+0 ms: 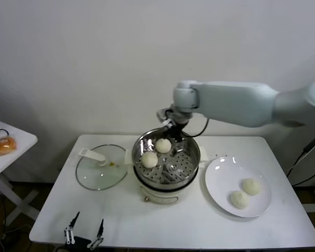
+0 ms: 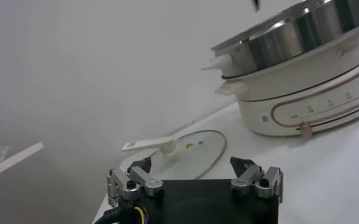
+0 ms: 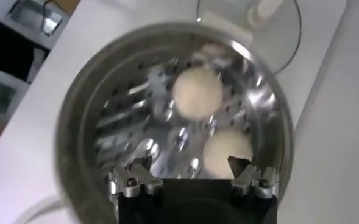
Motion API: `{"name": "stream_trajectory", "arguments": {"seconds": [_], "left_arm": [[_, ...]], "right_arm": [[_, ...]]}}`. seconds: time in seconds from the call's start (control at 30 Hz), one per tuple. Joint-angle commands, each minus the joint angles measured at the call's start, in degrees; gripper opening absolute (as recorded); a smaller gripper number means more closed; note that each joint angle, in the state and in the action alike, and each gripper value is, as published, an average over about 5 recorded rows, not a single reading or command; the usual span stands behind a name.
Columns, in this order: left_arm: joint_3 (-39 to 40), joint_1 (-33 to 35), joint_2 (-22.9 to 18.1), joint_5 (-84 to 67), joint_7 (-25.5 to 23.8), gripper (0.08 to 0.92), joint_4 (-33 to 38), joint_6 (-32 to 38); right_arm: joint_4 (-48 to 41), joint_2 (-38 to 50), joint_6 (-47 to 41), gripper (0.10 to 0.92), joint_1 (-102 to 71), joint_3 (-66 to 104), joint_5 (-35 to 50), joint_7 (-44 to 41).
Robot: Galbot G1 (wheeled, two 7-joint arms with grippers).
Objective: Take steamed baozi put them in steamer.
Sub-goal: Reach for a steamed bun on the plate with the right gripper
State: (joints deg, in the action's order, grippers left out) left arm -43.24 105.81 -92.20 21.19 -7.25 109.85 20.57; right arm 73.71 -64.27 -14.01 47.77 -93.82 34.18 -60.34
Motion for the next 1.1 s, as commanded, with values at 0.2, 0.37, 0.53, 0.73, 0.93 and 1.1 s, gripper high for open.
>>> {"name": "stream_trajectory", "arguments": {"seconds": [0.2, 0.37, 0.53, 0.73, 0.93, 1.1], "left_arm": [[0.7, 0.0, -1.2, 0.5, 0.0, 0.823, -0.5, -0.1], [0.6, 0.1, -1.4, 0.7, 0.0, 0.823, -0.7, -0.1], [0.3, 0.2, -1.6, 0.8, 0.0, 0.823, -0.9, -0.2], [0.3, 0.3, -2.0, 1.0, 0.0, 0.823, -0.8, -0.4], [0.4, 0.4, -2.3, 1.6, 0.2, 0.823, -1.3, -0.2], [0.4, 0.5, -2.3, 1.9, 0.1, 0.823, -1.3, -0.3]], "right_arm": [[12.9, 30.2, 4.5, 0.823, 1.7, -9.6, -10.1, -3.6], [13.3, 34.4, 3.5, 0.823, -9.0, -3.5, -16.6, -2.5], [12.0, 36.1, 2.4, 0.823, -20.2, 5.1, -22.2, -1.4], [7.9, 35.3, 2.2, 0.823, -27.3, 11.3, -26.1, -0.5], [4.5, 34.1, 1.8, 0.823, -33.1, 16.6, -28.0, 0.3], [3.9, 33.4, 1.3, 0.823, -36.2, 19.7, -28.4, 0.5]]}}
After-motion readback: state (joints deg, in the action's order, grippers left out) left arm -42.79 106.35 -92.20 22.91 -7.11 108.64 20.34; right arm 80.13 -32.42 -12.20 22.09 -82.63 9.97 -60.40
